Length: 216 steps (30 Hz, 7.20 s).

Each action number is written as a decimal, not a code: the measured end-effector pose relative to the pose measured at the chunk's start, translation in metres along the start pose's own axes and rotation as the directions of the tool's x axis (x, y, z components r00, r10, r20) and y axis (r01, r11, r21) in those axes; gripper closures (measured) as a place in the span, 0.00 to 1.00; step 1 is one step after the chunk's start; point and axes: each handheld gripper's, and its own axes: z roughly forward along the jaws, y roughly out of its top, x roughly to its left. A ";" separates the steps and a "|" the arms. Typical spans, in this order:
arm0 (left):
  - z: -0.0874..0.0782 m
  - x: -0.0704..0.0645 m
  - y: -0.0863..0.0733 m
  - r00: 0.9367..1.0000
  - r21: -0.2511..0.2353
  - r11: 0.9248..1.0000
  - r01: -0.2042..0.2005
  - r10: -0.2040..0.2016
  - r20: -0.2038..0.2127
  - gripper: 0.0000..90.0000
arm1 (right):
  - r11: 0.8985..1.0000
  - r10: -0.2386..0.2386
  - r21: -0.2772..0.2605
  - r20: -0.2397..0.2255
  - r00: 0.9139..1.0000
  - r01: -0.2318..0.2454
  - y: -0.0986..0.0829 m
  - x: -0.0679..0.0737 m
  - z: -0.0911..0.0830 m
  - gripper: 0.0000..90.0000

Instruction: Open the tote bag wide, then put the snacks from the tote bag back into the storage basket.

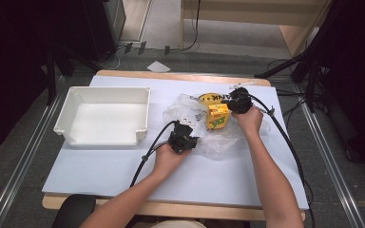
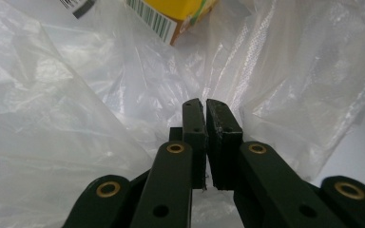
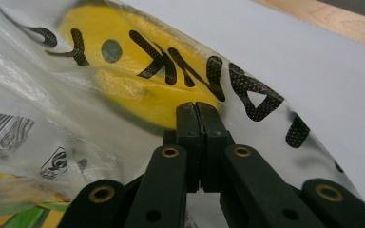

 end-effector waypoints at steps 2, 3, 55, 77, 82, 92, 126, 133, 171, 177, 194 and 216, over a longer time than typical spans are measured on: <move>0.000 -0.001 -0.002 1.000 0.001 1.000 -0.006 0.006 0.003 0.98 | 1.000 0.006 0.010 0.000 1.000 -0.006 -0.001 0.000 0.004 1.00; 0.000 -0.002 -0.002 1.000 0.009 1.000 -0.017 0.017 0.006 0.98 | 1.000 0.002 0.013 0.002 1.000 -0.002 -0.002 -0.001 0.006 1.00; -0.052 0.018 0.031 0.993 -0.006 0.998 -0.067 0.067 0.094 0.85 | 0.998 0.004 -0.070 -0.007 1.000 -0.005 0.019 0.007 -0.054 0.93; -0.062 0.026 0.057 0.985 0.014 0.993 -0.116 0.113 0.130 0.64 | 0.994 -0.006 -0.105 -0.055 0.998 0.000 -0.003 0.020 -0.098 0.80; -0.063 0.030 0.060 0.985 0.016 0.993 -0.115 0.112 0.128 0.61 | 0.990 0.009 -0.141 -0.065 0.998 -0.018 -0.013 0.020 -0.109 0.80; -0.052 0.037 0.084 0.991 -0.003 0.995 -0.104 0.104 0.081 0.96 | 0.996 -0.018 -0.092 -0.068 0.998 0.012 -0.037 0.031 -0.112 0.94; 0.049 0.093 0.117 0.990 0.034 0.999 -0.028 0.032 -0.139 0.99 | 0.999 -0.041 0.020 -0.082 0.996 0.042 -0.107 0.036 -0.085 0.98; 0.052 0.105 0.114 0.986 0.047 0.999 0.000 0.008 -0.169 0.98 | 0.999 -0.046 0.010 -0.089 0.995 0.047 -0.122 0.034 -0.091 0.98; -0.039 0.046 0.099 0.981 0.009 0.989 -0.144 0.142 0.130 0.76 | 0.991 -0.082 -0.113 -0.153 0.985 0.065 -0.082 0.063 -0.148 0.67; -0.046 0.040 0.091 0.974 0.007 0.985 -0.172 0.169 0.150 0.66 | 0.991 -0.102 -0.100 -0.181 0.978 0.085 -0.086 0.074 -0.154 0.64; -0.050 0.037 0.084 0.961 0.026 0.973 -0.230 0.223 0.162 0.51 | 0.994 -0.111 -0.047 -0.244 0.963 0.103 -0.111 0.099 -0.159 0.60; -0.025 0.033 0.116 0.925 -0.003 0.947 -0.320 0.314 0.213 0.38 | 0.992 -0.126 -0.012 -0.298 0.946 0.129 -0.123 0.109 -0.146 0.60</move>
